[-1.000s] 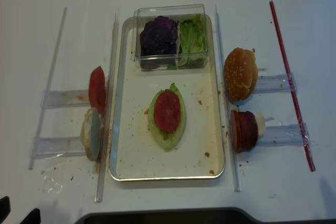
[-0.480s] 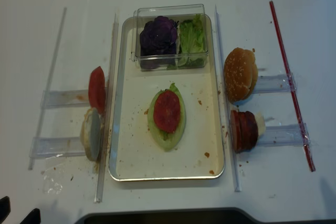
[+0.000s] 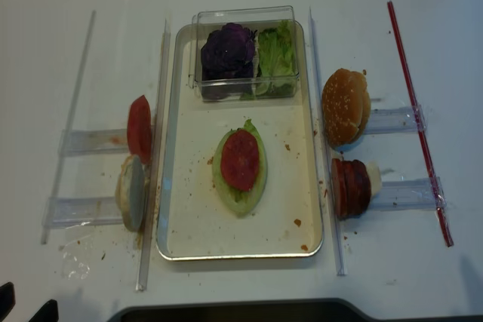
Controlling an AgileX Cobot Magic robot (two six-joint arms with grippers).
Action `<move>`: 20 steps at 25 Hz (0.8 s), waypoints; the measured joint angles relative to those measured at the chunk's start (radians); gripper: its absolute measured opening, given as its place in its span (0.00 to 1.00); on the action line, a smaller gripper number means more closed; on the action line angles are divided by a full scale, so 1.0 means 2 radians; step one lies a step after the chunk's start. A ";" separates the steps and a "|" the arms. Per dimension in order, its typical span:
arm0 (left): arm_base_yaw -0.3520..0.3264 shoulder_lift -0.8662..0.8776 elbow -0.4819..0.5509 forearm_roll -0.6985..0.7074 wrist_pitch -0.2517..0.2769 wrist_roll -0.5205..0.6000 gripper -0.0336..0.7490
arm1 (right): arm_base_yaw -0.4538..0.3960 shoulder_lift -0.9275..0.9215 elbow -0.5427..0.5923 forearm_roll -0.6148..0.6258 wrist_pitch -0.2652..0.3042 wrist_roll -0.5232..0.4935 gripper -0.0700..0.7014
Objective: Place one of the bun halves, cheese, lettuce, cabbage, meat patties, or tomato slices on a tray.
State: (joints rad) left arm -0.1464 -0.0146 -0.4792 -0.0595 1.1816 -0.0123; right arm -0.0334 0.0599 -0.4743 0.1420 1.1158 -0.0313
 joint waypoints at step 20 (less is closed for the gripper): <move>0.000 0.000 0.000 0.000 0.000 0.000 0.54 | 0.000 0.000 0.000 0.000 0.000 0.001 0.70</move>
State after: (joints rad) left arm -0.1464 -0.0146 -0.4792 -0.0595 1.1816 -0.0123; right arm -0.0334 0.0599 -0.4743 0.1420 1.1158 -0.0295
